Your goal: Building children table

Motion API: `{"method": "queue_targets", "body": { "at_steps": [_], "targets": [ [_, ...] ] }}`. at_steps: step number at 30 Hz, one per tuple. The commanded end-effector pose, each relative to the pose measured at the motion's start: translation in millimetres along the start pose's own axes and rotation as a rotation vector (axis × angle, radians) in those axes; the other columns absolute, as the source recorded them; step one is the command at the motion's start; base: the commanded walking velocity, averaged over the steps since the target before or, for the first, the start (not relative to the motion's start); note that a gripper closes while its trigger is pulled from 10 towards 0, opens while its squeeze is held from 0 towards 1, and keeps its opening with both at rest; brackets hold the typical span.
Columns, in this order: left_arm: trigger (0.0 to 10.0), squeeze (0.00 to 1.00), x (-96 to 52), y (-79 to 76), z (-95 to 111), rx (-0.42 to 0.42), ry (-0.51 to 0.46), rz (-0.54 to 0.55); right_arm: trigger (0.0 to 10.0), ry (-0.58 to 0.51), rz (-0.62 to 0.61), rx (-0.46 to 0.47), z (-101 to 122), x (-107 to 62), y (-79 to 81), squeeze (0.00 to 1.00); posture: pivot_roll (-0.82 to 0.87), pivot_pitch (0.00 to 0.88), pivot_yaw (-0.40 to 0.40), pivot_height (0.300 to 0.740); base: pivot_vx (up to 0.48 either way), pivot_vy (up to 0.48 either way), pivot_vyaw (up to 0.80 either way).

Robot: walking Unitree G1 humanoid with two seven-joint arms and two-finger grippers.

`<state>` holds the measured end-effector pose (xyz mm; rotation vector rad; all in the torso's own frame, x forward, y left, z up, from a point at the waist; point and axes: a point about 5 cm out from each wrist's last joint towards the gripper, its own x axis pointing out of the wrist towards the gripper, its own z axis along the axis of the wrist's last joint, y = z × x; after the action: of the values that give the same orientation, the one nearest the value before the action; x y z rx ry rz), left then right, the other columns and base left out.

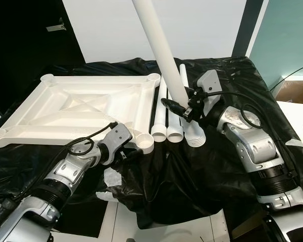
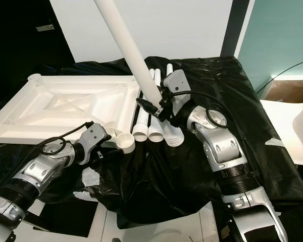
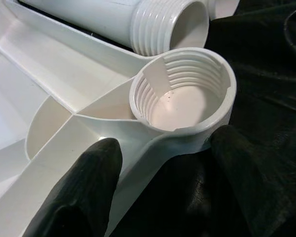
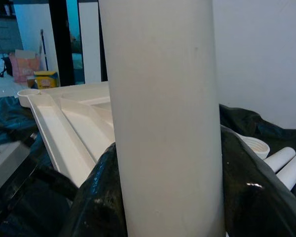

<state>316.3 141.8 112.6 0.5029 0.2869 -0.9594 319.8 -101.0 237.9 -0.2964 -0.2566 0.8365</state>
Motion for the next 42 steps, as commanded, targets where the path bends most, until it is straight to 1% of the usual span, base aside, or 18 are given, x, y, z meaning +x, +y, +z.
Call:
{"method": "queue_targets", "body": {
  "at_steps": [1, 3, 5, 7, 10, 11, 12, 13, 14, 17, 21, 26, 32, 35, 36, 37, 39, 42],
  "targets": [
    [10.0, 0.00, 2.2, -24.2, -8, -0.031, 0.013, -0.244, 10.0, -0.016, 0.006, 0.000, 4, 1.1, 1.8, 0.00, 0.03, 0.000, 0.083, 0.740, 0.000, 0.000, 0.00],
    [10.0, 0.00, 7.7, -30.7, -1, -0.022, -0.030, -0.268, 10.0, -0.015, 0.005, 0.000, 4, 0.9, 1.9, 0.00, 0.03, 0.000, 0.084, 0.740, 0.000, 0.000, 0.00],
    [10.0, 0.00, 7.7, -30.7, -1, -0.022, -0.030, -0.268, 10.0, -0.015, 0.005, 0.000, 4, 0.9, 1.9, 0.00, 0.03, 0.000, 0.084, 0.740, 0.000, 0.000, 0.00],
    [10.0, 0.00, 19.5, -42.2, 6, -0.002, -0.056, -0.289, 10.0, -0.015, 0.003, 0.000, 4, 0.9, 1.8, 0.00, 0.03, 0.000, 0.084, 0.740, 0.000, 0.000, 0.00],
    [10.0, 0.00, 19.5, -42.2, 6, -0.002, -0.056, -0.289, 10.0, -0.015, 0.003, 0.000, 4, 0.9, 1.8, 0.00, 0.03, 0.000, 0.084, 0.740, 0.000, 0.000, 0.00],
    [10.0, 0.00, 25.6, -50.4, 11, 0.000, -0.082, -0.314, 10.0, -0.015, 0.002, -0.001, 3, 1.1, 1.8, 0.00, 0.03, 0.000, 0.085, 0.740, 0.000, 0.000, 0.00],
    [10.0, 0.00, 25.6, -50.4, 11, 0.000, -0.082, -0.314, 10.0, -0.015, 0.002, -0.001, 3, 1.1, 1.8, 0.00, 0.03, 0.000, 0.085, 0.740, 0.000, 0.000, 0.00],
    [10.0, 0.00, 32.7, -59.0, 20, -0.007, -0.126, -0.341, 10.0, -0.015, 0.000, -0.001, 4, 1.4, 2.0, 0.00, 0.02, 0.000, 0.085, 0.740, 0.000, 0.000, 0.00],
    [10.0, 0.00, 32.7, -59.0, 20, -0.007, -0.126, -0.341, 10.0, -0.015, 0.000, -0.001, 4, 1.4, 2.0, 0.00, 0.02, 0.000, 0.085, 0.740, 0.000, 0.000, 0.00],
    [10.0, 0.00, 42.6, -71.4, 34, -0.008, -0.185, -0.389, 10.0, -0.015, -0.007, -0.003, 4, 1.2, 2.2, 0.00, 0.02, 0.000, 0.087, 0.740, 0.000, 0.000, 0.00],
    [10.0, 0.00, 44.3, -76.9, 37, -0.006, -0.191, -0.425, 10.0, -0.013, -0.013, -0.006, 4, 0.5, 0.7, 0.00, 0.02, 0.000, 0.087, 0.740, 0.000, 0.000, 0.00],
    [10.0, 0.00, 48.8, -78.0, 41, 0.001, -0.201, -0.419, 10.0, -0.012, -0.019, -0.007, 3, 0.6, -0.6, 0.00, 0.02, 0.000, 0.086, 0.740, 0.000, 0.000, 0.00],
    [10.0, 0.00, 52.6, -74.3, 43, 0.021, -0.210, -0.377, 10.0, -0.013, -0.018, -0.004, 3, 1.7, -0.1, 0.00, 0.02, 0.000, 0.085, 0.740, 0.000, 0.000, 0.00],
    [10.0, 0.00, 53.2, -52.4, 47, 0.062, -0.233, -0.177, 10.0, -0.001, -0.012, 0.011, -3, 1.9, 4.5, 0.00, 0.02, 0.000, 0.082, 0.740, 0.000, 0.000, 0.00],
    [10.0, 0.00, 53.2, -52.4, 47, 0.062, -0.233, -0.177, 10.0, -0.001, -0.012, 0.011, -3, 1.9, 4.5, 0.00, 0.02, 0.000, 0.082, 0.740, 0.000, 0.000, 0.00],
    [10.0, 0.00, 52.8, -45.8, 49, 0.077, -0.236, -0.119, 10.0, 0.002, -0.011, 0.016, -5, 2.0, 5.6, 0.00, 0.02, 0.000, 0.082, 0.740, 0.000, 0.000, 0.00],
    [10.0, 0.00, 45.9, -25.0, 60, 0.097, -0.273, 0.039, 10.0, 0.006, -0.009, 0.036, -10, 2.1, 8.7, 0.00, 0.02, 0.000, 0.079, 0.740, 0.000, 0.000, 0.00],
    [10.0, 0.00, 39.1, -18.1, 68, 0.082, -0.320, 0.083, 10.0, 0.003, -0.007, 0.054, -13, 2.0, 10.7, 0.00, 0.02, 0.000, 0.078, 0.740, 0.000, 0.000, 0.00]
  ]
}}
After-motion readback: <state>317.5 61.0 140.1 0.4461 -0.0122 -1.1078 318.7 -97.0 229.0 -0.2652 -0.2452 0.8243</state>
